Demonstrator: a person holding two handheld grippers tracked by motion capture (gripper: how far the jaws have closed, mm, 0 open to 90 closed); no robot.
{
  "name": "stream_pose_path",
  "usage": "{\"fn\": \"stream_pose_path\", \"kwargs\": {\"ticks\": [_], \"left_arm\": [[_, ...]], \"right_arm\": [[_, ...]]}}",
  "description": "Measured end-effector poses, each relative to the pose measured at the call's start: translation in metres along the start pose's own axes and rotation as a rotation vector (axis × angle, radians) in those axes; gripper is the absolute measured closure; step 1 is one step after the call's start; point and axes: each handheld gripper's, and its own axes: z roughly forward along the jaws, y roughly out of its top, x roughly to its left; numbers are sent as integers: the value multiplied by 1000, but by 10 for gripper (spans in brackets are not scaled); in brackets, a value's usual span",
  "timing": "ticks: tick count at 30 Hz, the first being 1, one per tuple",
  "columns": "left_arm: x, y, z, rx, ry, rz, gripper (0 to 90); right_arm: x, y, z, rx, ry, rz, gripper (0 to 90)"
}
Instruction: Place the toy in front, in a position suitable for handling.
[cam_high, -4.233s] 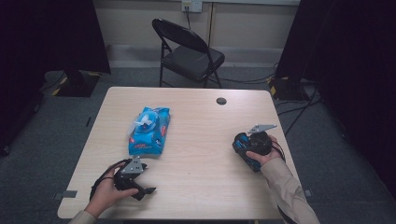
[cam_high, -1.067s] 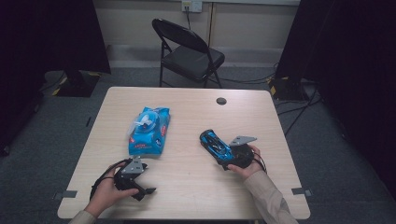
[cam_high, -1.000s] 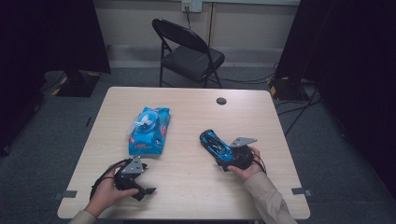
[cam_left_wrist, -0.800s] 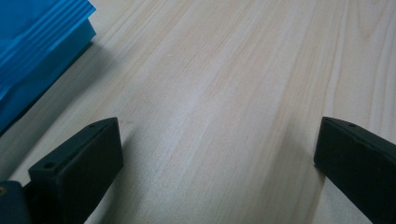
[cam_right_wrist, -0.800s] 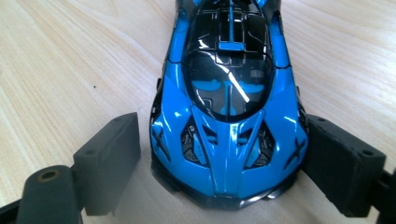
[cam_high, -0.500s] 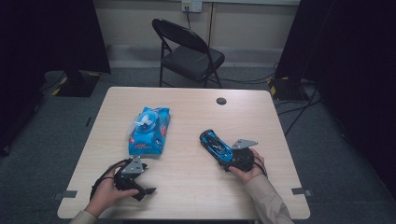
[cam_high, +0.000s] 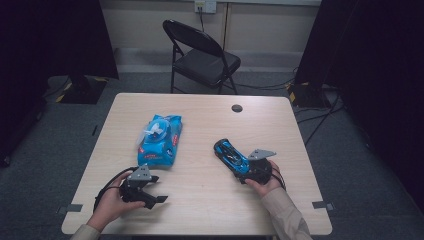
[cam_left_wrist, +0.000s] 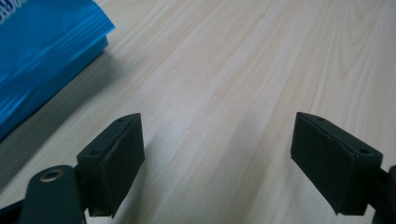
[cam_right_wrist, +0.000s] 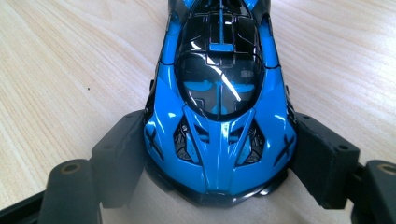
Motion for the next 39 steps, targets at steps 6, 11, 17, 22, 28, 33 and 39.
{"fn": "stream_pose_path", "kwargs": {"ticks": [6,11,17,22,28,33,39], "left_arm": [[3,16,-10,-33,-1,-16,191],[10,29,-19,-50,16,-32,197],[16,44,-30,-46,41,-31,201],[24,54,-40,-52,66,-52,201],[29,66,-48,-49,90,-51,196],[36,75,-53,-50,114,-54,195],[51,82,-61,-37,160,-78,193]], "right_arm": [[0,0,0,0,0,-1,247],[0,0,0,-1,0,-1,247],[0,0,0,-1,-2,-1,249],[0,0,0,-1,-1,3,251],[0,0,0,0,-3,5,251],[0,0,0,0,-3,6,251],[0,0,0,0,-3,6,251]]}}
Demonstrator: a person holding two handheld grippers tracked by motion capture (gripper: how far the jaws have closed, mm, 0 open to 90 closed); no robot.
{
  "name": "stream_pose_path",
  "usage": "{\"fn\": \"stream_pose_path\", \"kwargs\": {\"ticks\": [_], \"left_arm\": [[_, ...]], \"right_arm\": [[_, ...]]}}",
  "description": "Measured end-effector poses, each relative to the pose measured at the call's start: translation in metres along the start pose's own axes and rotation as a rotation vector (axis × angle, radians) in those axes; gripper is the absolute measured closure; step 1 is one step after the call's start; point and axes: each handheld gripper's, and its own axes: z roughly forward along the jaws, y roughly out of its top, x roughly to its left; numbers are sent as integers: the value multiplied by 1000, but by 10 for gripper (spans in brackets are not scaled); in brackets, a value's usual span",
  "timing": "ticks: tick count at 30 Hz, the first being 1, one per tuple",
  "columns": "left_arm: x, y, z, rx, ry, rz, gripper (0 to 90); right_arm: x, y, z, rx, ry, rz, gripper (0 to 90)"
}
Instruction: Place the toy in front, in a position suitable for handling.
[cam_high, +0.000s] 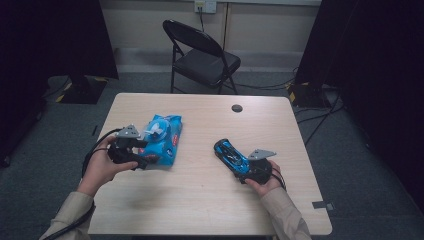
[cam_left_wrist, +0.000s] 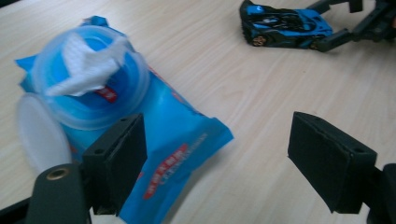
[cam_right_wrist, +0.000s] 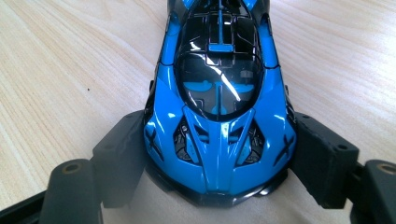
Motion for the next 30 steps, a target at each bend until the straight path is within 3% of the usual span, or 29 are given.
{"fn": "stream_pose_path", "kwargs": {"ticks": [11,20,30], "left_arm": [[22,22,2,23,62,0,193],[38,31,18,42,78,-42,188],[48,45,33,43,86,-55,188]], "right_arm": [[0,0,0,0,0,0,252],[0,0,0,0,0,0,252],[0,0,0,-1,0,1,251]]}}
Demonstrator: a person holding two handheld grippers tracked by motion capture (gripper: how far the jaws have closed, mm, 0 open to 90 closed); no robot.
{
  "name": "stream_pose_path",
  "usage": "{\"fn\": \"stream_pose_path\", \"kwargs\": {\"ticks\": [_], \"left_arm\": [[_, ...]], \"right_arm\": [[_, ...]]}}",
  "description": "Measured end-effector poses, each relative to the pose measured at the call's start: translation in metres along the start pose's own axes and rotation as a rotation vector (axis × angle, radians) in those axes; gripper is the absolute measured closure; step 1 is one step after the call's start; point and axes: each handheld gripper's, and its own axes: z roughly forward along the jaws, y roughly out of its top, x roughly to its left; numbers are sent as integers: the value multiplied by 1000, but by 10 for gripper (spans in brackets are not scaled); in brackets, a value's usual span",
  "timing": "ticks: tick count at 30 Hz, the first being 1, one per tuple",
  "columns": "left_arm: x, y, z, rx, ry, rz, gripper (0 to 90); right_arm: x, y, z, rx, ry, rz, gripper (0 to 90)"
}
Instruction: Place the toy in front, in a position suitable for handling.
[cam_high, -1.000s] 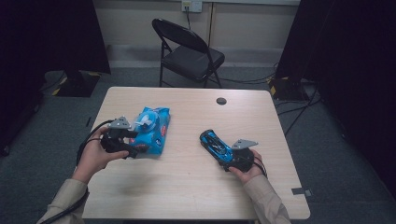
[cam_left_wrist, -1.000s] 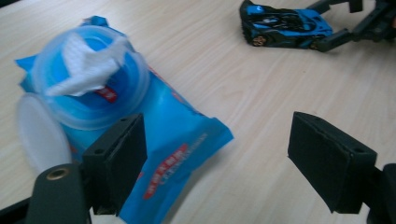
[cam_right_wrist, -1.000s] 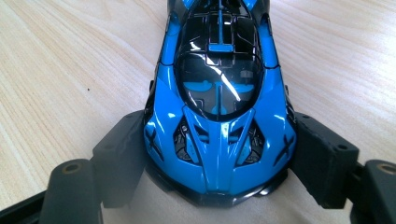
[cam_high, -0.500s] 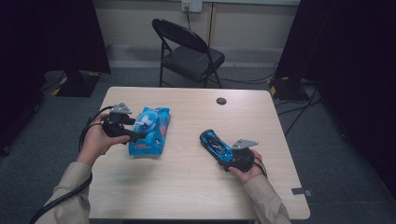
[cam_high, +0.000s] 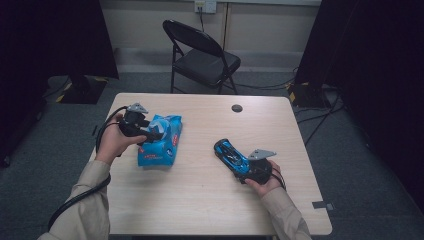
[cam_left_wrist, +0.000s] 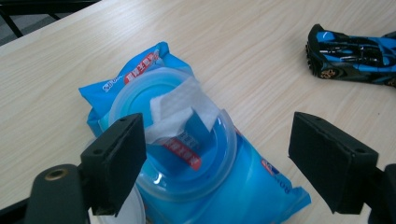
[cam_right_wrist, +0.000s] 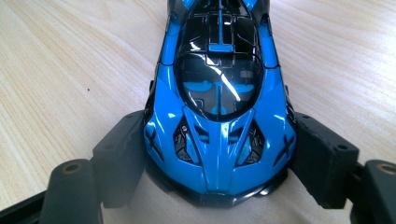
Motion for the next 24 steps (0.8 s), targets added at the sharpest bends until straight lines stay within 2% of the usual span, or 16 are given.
{"fn": "stream_pose_path", "kwargs": {"ticks": [4,9,24], "left_arm": [[2,1,6,8,-3,-21,190],[2,3,7,17,1,-11,190],[2,4,-10,7,-3,-18,190]], "right_arm": [[0,0,0,0,0,0,252],[0,0,0,0,0,0,252],[0,0,0,0,1,0,252]]}}
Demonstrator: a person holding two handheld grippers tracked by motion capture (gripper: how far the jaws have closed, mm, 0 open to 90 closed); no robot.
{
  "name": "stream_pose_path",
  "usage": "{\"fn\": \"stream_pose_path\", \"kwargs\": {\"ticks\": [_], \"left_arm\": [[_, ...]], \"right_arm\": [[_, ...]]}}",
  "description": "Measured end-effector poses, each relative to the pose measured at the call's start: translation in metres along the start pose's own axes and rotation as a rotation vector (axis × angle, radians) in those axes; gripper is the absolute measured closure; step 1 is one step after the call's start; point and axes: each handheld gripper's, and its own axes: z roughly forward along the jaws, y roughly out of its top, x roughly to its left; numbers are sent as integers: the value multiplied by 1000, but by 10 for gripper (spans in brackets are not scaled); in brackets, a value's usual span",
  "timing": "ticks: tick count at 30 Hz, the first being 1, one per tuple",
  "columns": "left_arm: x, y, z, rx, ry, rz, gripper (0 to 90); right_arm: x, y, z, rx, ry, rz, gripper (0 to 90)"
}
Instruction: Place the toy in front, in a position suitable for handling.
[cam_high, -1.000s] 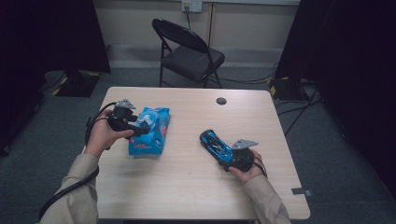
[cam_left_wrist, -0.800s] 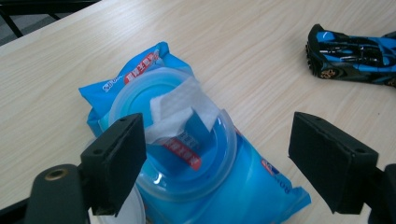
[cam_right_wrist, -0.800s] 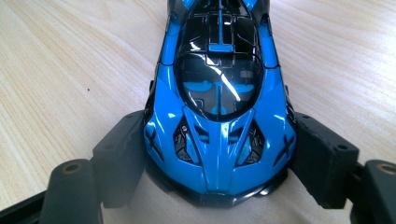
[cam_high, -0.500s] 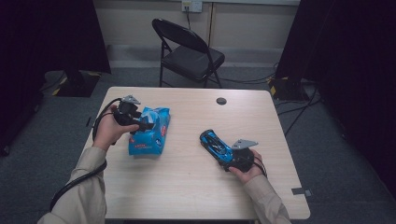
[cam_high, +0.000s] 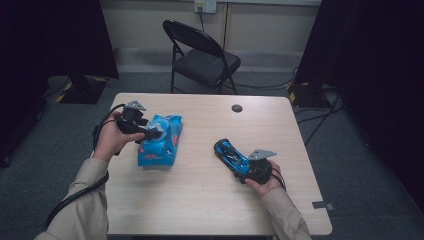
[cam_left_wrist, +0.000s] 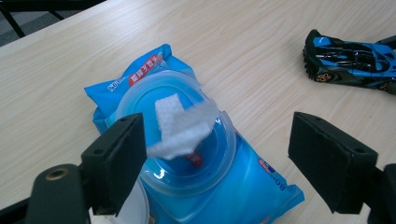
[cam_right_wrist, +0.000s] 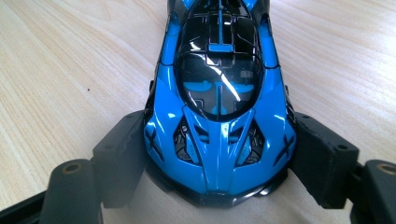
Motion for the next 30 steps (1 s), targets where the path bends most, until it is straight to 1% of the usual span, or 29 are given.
{"fn": "stream_pose_path", "kwargs": {"ticks": [1,3,5,6,7,9,12,13,15,17,18,20,21,22,23,24,25,26,27,28,29,30], "left_arm": [[0,1,0,-4,3,7,189],[-1,3,1,-8,1,1,190],[0,5,3,-6,1,7,190],[0,6,5,-6,-6,2,190],[0,6,6,-11,0,-2,190],[2,7,10,-4,-2,-15,190],[3,7,16,10,2,-20,193],[3,7,18,10,0,-19,207],[3,7,21,7,-4,-33,257],[4,7,23,4,-8,-39,346],[4,8,24,16,-3,-42,357],[5,8,26,17,12,-23,418],[4,8,26,16,11,-24,449],[4,8,27,21,3,-38,474],[4,8,28,19,5,-37,509],[4,8,29,22,8,-39,519],[4,8,28,36,6,-41,561],[4,8,29,44,14,-47,607],[4,7,29,47,16,-53,618],[5,7,28,60,12,-55,671],[5,7,27,58,17,-62,718],[5,7,26,57,21,-71,741]], "right_arm": [[0,0,0,0,0,0,252],[0,0,0,0,0,0,252],[0,0,0,0,0,0,252],[0,0,0,0,0,0,252],[0,0,0,0,0,0,252],[0,0,0,0,0,0,252],[0,0,0,0,1,1,251],[0,0,0,0,1,1,251],[0,0,0,0,1,1,251],[0,0,0,0,1,1,252],[0,0,0,0,1,1,251],[0,0,0,0,1,1,251],[0,0,0,0,1,1,252],[0,0,0,0,1,1,251],[0,0,0,0,1,1,252],[0,0,0,0,1,1,251],[0,0,0,0,1,1,251],[0,0,0,0,1,1,251],[0,0,0,0,1,1,252],[0,0,0,0,1,1,251],[0,0,0,0,1,1,252],[0,0,0,0,1,1,251]]}}
